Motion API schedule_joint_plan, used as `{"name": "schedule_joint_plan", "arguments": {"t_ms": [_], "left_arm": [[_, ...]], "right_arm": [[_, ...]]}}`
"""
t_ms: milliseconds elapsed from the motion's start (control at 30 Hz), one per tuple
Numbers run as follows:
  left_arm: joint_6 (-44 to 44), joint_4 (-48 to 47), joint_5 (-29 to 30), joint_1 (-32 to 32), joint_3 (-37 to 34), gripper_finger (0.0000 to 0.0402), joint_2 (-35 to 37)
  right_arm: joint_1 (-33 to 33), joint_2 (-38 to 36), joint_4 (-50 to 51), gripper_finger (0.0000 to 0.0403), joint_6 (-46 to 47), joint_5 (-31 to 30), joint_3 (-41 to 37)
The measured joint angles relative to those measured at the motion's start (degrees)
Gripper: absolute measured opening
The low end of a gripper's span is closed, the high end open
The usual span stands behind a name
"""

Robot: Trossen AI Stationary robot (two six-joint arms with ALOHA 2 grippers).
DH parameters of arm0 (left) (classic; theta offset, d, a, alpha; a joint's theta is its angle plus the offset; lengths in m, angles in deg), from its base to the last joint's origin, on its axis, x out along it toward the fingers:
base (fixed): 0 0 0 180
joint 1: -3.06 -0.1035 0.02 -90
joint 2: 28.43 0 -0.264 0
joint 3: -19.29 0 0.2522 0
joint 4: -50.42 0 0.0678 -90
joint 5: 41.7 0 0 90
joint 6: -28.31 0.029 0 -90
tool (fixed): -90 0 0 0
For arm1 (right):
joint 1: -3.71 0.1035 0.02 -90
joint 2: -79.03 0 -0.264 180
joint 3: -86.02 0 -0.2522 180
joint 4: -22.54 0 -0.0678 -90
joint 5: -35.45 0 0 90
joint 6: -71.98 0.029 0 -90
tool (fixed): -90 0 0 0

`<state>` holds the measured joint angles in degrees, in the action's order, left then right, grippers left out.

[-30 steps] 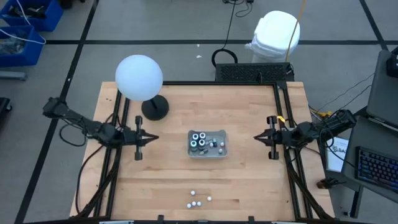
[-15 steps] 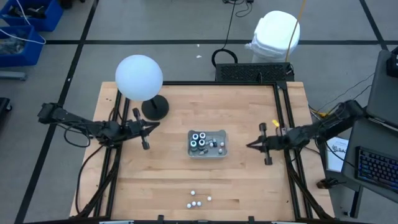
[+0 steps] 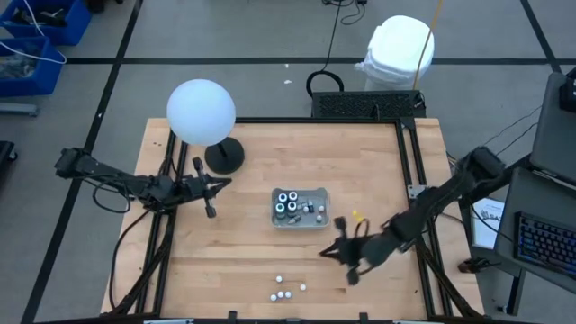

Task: Pick & Place food coloring
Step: Put the small yellow food coloring bottle into the gray bin

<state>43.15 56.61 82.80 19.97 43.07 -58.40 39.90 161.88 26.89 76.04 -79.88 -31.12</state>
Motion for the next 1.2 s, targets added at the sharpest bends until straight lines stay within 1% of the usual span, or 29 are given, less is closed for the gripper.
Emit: {"name": "schedule_joint_plan", "arguments": {"t_ms": [67,133,200,300,433,500,667,867,967,1067,1200], "left_arm": [[-0.7,-1.7,0.0,0.0,0.0,0.001,0.0],[-1.5,-2.7,0.0,0.0,0.0,0.001,0.0],[-2.6,-3.4,0.0,0.0,0.0,0.001,0.0],[-3.6,-3.6,-0.1,0.0,0.0,0.001,0.0],[-3.6,-3.5,-0.7,0.0,0.0,0.001,0.0],[-3.6,-3.5,-2.2,0.0,0.0,0.001,0.0],[-3.3,-2.1,-4.6,0.0,0.0,0.001,0.0],[-3.4,-2.1,-4.6,0.0,0.0,0.001,0.0],[-3.4,-2.1,-4.6,0.0,0.0,0.001,0.0],[-3.6,-2.1,-4.6,0.0,0.0,0.001,0.0],[-4.8,-2.2,-4.6,0.0,0.0,0.001,0.0]], "right_arm": [[0.3,4.7,0.0,0.0002,1.3,0.3,4.9],[0.8,8.6,0.0,0.0011,1.3,3.4,8.8],[1.4,12.8,0.3,0.0027,1.2,6.2,12.3],[2.4,17.1,1.2,0.0061,1.1,6.1,16.0],[2.6,21.3,-0.6,0.0112,1.6,5.9,17.3],[2.6,22.8,-0.3,0.0136,2.3,5.9,17.3],[2.8,25.0,-1.2,0.0177,2.7,5.8,17.3],[2.9,26.4,-3.1,0.0191,6.4,5.8,16.4],[2.9,26.5,-3.1,0.0193,7.7,5.7,15.0],[2.8,26.5,-5.1,0.0192,9.1,5.7,13.5],[2.8,26.5,-6.9,0.0192,8.8,5.5,12.7]]}}
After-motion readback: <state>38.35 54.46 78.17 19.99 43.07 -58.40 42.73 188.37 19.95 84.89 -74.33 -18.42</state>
